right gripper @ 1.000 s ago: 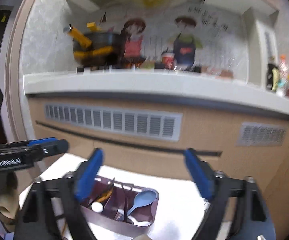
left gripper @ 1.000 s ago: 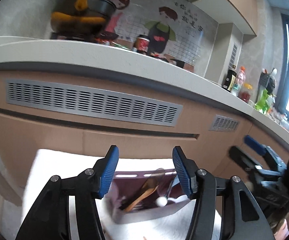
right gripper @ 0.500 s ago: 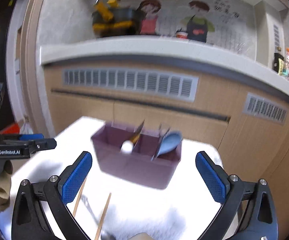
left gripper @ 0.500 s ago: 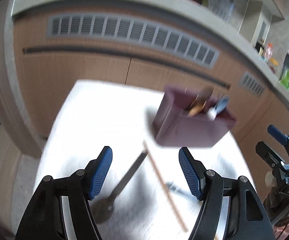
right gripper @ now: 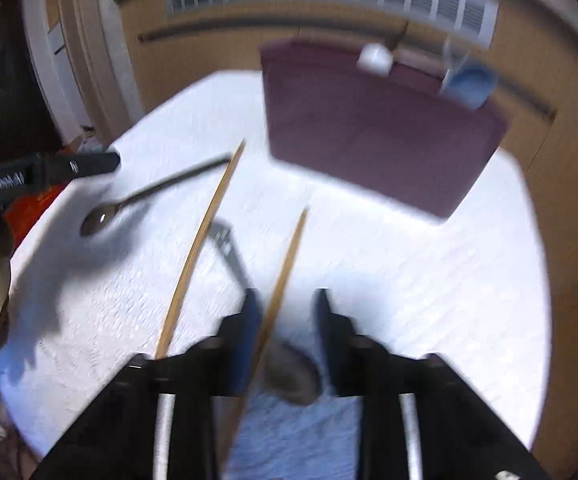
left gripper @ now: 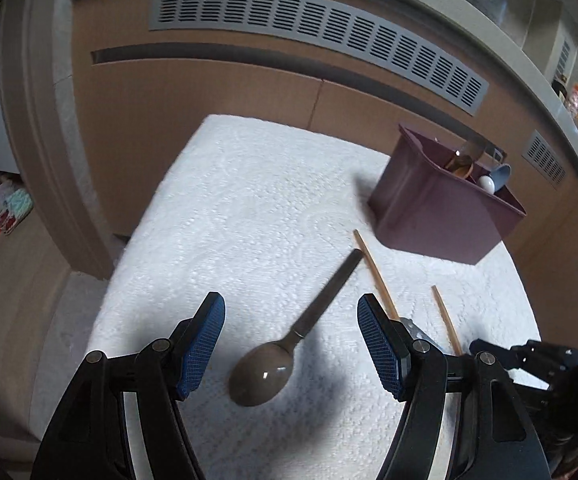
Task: Organize utensils
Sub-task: 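Grasp a wooden chopstick with the right tool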
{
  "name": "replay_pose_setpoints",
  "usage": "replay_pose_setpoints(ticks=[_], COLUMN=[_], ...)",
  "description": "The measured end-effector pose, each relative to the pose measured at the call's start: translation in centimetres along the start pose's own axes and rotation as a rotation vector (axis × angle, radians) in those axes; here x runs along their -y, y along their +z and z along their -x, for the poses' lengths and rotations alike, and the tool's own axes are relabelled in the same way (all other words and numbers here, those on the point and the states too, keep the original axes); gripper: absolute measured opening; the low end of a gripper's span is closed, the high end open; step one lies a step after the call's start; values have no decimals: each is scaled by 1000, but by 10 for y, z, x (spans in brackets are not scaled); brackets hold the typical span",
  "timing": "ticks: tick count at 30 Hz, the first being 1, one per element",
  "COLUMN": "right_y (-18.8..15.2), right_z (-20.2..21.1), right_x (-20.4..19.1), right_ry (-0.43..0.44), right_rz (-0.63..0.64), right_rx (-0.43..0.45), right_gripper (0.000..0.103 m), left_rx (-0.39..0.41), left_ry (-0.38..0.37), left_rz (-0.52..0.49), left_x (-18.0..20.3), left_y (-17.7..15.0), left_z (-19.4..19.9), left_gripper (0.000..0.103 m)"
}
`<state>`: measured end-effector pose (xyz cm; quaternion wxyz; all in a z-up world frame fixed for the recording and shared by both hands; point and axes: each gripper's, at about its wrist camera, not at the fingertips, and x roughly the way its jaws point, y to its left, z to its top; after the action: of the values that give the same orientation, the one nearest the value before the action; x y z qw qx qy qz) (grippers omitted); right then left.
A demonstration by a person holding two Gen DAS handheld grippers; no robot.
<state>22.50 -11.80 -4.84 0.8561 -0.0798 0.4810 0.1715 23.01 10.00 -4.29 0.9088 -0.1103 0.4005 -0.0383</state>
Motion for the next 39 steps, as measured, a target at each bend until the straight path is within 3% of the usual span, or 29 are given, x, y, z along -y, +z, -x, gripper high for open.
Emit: replay_pose_setpoints(ticks=[9, 10, 11, 12, 16, 19, 21, 22, 23, 26, 29, 31, 35, 39], right_y=[4, 3, 4, 6, 6, 4, 2, 1, -2, -8, -12, -12, -13, -15], right_z=[-10, -10, -10, -9, 9, 32, 43, 47, 52, 64, 70, 70, 67, 67], right_x=[-2, -3, -3, -4, 2, 15, 24, 28, 31, 38, 41, 40, 40, 40], right_ry=[-7, -10, -11, -20, -37, -29, -19, -16, -14, -3, 12, 22, 29, 28], right_rz=[-76, -71, -64, -54, -57, -95, -123, -137, -146, -166, -182, -177, -168, -167], right_rx=[-7, -4, -4, -5, 37, 84, 101, 110, 120, 150, 176, 189, 192, 196], right_gripper=[20, 19, 8, 6, 5, 5, 5, 5, 5, 5, 5, 5, 5, 5], left_rx=[41, 40, 34, 29, 5, -8, -36, -83, -111, -160, -125, -120, -143, -128], left_ry=[59, 59, 56, 54, 48, -11, -55, -78, -89, -75, 19, 39, 58, 114], left_rz=[-24, -25, -21, -18, -27, -86, -145, -200, -238, -345, -363, -342, -300, -321], left_x=[5, 5, 4, 4, 4, 11, 17, 21, 24, 27, 22, 14, 5, 3], left_y=[-6, -6, -7, -8, -10, -14, -15, -17, -19, -25, -28, -29, -42, -50], left_z=[10, 9, 9, 8, 6, 6, 5, 2, 1, 1, 5, 3, -5, -10], left_gripper=[69, 69, 69, 69, 69, 68, 52, 36, 29, 29, 30, 32, 48, 55])
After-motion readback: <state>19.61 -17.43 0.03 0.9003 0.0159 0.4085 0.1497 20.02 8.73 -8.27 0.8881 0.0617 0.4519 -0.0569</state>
